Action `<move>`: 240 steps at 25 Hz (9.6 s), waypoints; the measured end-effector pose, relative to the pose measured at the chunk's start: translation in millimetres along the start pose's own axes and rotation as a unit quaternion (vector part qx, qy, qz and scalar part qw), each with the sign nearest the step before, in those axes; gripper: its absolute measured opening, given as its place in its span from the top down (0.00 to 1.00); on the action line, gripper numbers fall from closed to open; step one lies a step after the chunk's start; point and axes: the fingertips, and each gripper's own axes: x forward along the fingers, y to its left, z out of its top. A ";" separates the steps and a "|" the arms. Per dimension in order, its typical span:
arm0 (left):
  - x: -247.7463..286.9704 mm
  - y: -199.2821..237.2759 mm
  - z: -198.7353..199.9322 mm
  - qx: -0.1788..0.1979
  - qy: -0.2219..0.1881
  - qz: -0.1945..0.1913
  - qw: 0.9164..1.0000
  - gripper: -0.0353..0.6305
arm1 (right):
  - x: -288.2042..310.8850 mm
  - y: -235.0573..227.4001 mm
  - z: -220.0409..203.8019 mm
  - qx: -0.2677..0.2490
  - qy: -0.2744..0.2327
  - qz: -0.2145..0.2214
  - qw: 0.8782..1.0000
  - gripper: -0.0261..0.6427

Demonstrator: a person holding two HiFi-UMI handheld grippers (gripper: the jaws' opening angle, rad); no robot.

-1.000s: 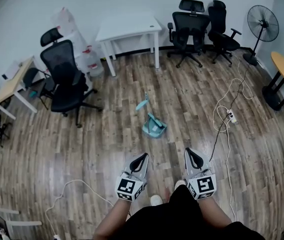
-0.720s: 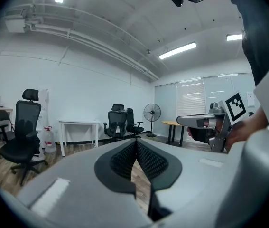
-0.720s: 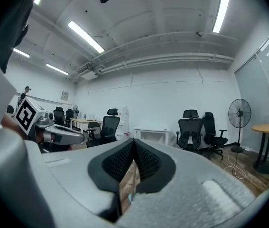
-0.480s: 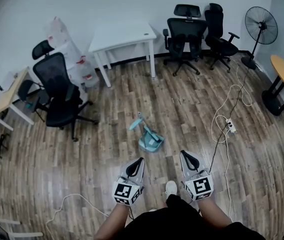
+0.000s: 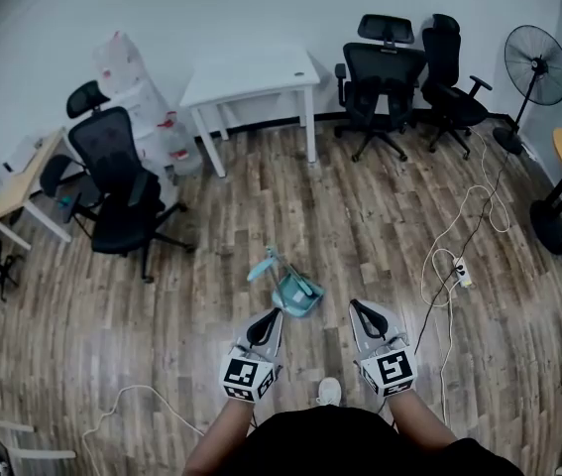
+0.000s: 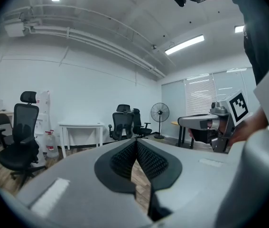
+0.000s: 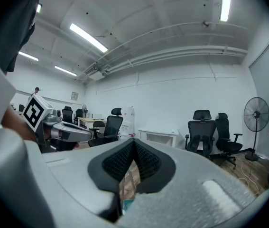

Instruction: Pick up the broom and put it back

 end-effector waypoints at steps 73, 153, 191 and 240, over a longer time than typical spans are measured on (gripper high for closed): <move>108.7 235.6 -114.8 -0.112 0.145 0.094 0.979 0.92 | 294.3 49.8 -154.6 -0.071 0.226 0.199 0.951 0.86; 130.8 254.1 -76.0 -0.089 0.121 0.109 0.983 0.92 | 368.8 -15.8 -63.0 -0.065 0.176 0.138 0.972 0.82; 187.3 283.8 123.4 0.013 -0.075 0.040 0.996 0.92 | 378.8 -89.5 141.6 -0.066 -0.014 0.047 0.997 0.82; 192.1 289.9 29.0 -0.044 0.035 0.088 0.995 0.92 | 407.0 -84.9 14.9 -0.081 0.097 0.114 0.985 0.82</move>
